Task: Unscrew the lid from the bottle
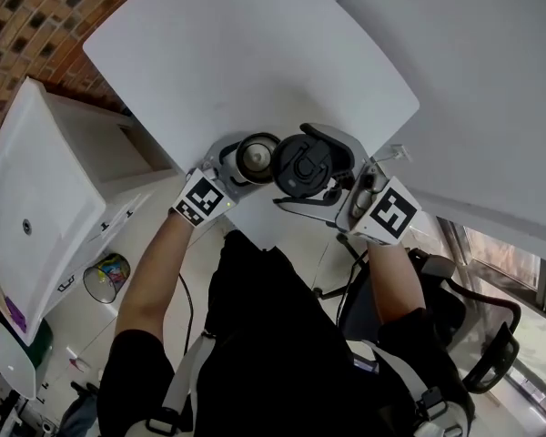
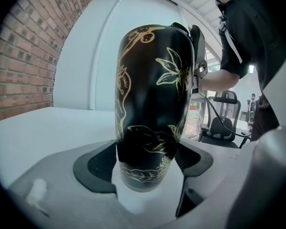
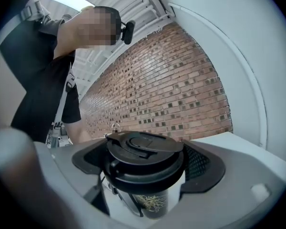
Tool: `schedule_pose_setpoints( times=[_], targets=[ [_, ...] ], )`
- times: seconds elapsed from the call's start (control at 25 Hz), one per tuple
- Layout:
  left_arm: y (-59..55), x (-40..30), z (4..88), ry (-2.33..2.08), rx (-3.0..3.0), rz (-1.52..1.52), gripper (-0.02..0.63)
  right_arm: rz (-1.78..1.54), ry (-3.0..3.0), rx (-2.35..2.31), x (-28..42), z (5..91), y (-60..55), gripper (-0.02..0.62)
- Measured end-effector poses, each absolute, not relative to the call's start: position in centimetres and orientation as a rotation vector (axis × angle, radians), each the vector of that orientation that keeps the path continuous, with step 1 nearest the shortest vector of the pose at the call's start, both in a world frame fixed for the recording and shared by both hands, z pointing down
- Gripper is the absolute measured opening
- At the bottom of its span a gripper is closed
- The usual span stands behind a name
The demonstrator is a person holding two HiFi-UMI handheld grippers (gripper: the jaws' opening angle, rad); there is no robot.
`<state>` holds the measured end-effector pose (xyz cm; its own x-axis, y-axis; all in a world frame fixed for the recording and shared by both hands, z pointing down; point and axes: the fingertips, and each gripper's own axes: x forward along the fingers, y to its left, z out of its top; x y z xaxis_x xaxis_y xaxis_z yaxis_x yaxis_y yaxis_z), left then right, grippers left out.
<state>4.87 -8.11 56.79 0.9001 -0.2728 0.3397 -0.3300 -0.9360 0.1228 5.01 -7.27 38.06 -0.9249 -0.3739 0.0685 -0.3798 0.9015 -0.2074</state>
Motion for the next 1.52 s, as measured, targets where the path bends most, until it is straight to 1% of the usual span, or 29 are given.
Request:
schedule_pose_setpoints(
  times=[0.24,0.48,0.8,1.08,1.28,1.44,1.52],
  targets=[
    [-7.5,3.1,57.4,-0.541,2.822,0.538,0.388,0.243,-3.053,0.624,5.8,37.8,-6.7,0.469],
    [-4.8,1.1,56.6,-0.568,2.758,0.580,0.387,0.200,-3.068,0.584,4.7,36.7,-5.3,0.469],
    [-0.5,0.3,51.0,-0.600,2.702,0.316,0.382,0.171,-3.063,0.580,3.6,34.1,-0.7,0.469],
    [4.1,-0.1,45.9,-0.496,2.804,0.260,0.380,0.201,-3.079,0.744,3.7,32.3,4.1,0.471],
    [9.2,-2.9,42.4,-0.411,2.867,0.233,0.377,0.214,-3.061,0.860,0.5,31.3,9.4,0.471],
    [13.8,-5.5,41.4,-0.323,2.916,0.263,0.370,0.147,-3.053,0.906,-2.5,30.0,14.5,0.471],
    [15.5,-6.9,40.2,-0.299,2.960,0.266,0.321,0.096,-3.040,0.929,-3.1,28.9,16.4,0.471]
  ],
)
